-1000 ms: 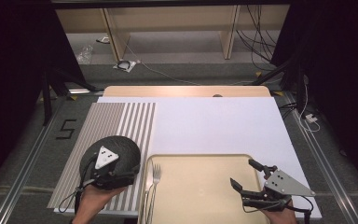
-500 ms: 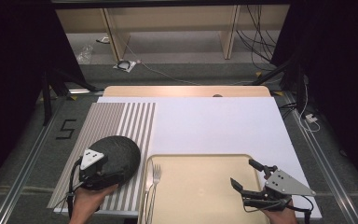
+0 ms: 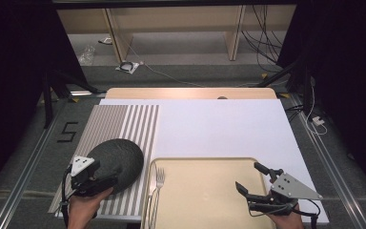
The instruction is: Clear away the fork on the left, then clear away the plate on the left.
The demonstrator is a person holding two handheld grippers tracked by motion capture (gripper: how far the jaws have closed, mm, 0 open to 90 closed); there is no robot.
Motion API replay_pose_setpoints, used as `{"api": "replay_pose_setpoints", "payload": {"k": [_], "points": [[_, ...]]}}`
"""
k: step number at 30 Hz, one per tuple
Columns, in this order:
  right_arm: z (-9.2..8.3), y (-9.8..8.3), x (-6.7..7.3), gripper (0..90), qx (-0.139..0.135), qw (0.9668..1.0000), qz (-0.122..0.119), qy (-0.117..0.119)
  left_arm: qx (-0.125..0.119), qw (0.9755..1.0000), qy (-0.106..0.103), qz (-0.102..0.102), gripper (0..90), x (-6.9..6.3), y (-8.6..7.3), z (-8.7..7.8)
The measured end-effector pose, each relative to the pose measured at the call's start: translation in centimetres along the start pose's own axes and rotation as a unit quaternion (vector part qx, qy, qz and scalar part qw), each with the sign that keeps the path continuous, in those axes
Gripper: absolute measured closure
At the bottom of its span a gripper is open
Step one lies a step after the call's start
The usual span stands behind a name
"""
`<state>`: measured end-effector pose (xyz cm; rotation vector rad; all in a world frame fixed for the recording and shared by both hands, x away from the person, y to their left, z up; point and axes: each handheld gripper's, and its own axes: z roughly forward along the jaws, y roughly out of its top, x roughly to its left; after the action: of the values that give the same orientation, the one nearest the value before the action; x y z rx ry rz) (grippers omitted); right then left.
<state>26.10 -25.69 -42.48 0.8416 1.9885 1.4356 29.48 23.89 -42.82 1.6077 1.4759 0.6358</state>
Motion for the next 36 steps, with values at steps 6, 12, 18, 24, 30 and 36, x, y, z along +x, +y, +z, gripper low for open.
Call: {"api": "replay_pose_setpoints", "payload": {"k": [6, 12, 18, 24, 30, 36], "points": [[0.1, 0.0, 0.1, 17.5, 0.002, 1.0000, -0.002, 0.002, 0.003, 0.9991, 0.011, -0.041, 18.3, 1.1, -0.2, -0.2], [0.2, 0.0, 0.1, 17.5, 0.004, 1.0000, -0.003, 0.002, 0.008, 0.9955, 0.007, -0.094, 18.4, 2.3, -0.5, -0.2], [0.2, 0.1, 0.1, 17.5, 0.002, 1.0000, -0.004, 0.004, 0.003, 0.9928, 0.025, -0.117, 18.4, 3.0, -0.7, -0.8], [0.0, 0.1, 0.2, 17.5, 0.000, 1.0000, -0.004, -0.001, -0.004, 0.9881, 0.038, -0.149, 18.2, 4.0, -1.0, -1.3], [0.0, 0.1, 0.2, 17.5, 0.002, 1.0000, -0.007, -0.002, -0.006, 0.9806, 0.041, -0.192, 17.7, 5.0, -1.4, -1.7], [0.0, 0.1, 0.3, 17.5, 0.001, 1.0000, -0.007, -0.003, 0.001, 0.9751, 0.043, -0.217, 16.6, 5.4, -1.8, -1.8]]}}
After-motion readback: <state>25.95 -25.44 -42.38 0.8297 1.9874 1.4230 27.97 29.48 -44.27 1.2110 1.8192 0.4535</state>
